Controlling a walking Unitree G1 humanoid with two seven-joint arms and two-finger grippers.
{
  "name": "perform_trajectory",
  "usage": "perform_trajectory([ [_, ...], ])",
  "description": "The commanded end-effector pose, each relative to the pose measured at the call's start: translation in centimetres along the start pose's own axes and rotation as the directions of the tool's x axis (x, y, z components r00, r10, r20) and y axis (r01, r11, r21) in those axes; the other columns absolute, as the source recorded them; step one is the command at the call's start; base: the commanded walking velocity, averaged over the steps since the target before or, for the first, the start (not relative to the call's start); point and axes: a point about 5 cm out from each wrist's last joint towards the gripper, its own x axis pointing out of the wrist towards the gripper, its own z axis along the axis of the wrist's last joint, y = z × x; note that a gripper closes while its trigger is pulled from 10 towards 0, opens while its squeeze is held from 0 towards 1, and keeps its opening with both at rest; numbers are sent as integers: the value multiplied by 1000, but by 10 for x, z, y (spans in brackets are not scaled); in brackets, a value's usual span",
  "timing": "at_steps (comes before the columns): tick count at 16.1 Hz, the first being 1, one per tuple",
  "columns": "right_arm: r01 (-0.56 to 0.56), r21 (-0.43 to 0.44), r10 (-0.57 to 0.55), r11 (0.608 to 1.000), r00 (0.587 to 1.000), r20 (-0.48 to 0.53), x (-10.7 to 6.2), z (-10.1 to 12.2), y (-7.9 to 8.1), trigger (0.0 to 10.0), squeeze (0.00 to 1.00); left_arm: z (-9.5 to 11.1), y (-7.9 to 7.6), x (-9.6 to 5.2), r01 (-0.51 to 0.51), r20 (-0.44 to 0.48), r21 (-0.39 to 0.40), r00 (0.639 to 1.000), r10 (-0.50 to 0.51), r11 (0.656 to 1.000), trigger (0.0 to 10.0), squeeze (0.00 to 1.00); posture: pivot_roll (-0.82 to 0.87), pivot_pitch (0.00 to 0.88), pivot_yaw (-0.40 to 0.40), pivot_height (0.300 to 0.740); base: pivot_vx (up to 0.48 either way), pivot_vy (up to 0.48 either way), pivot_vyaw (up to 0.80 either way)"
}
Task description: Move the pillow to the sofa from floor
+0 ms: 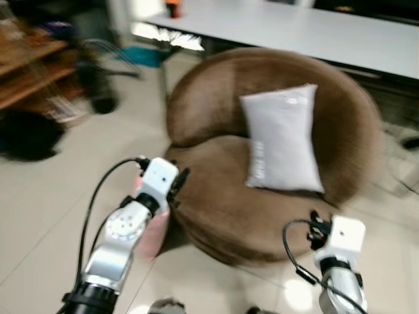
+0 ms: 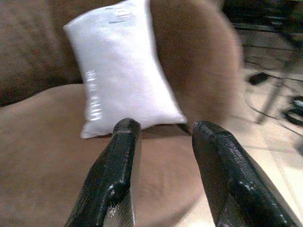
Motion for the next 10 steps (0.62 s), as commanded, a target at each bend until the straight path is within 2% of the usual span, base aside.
perform_trajectory([
  [1, -2, -6, 2, 1000, 1000, -10, -1, 2, -2, 10000, 0, -7, -3, -7, 3, -15, -3, 1000, -3, 1000, 10000, 0, 39, 37, -21, 740, 0, 368, 0],
  [2, -16, -6, 16, 1000, 1000, -21, -2, 1, 0, 10000, 0, -9, -3, -10, 2, -21, -2, 1000, -2, 1000, 10000, 0, 39, 37, -21, 740, 0, 368, 0],
  [5, -50, 101, 53, 994, 998, -31, 2, 8, 10, 10000, 0, -12, -4, -14, -26, -37, -8, 999, 26, 1000, 10000, 0, 53, 38, -44, 740, 0, 368, 0],
  [10, -39, 143, 47, 989, 997, -53, 8, 12, 12, 10000, 0, -9, -5, -10, -10, -24, 6, 1000, 10, 1000, 10000, 0, 60, 46, -42, 740, 0, 385, -751],
])
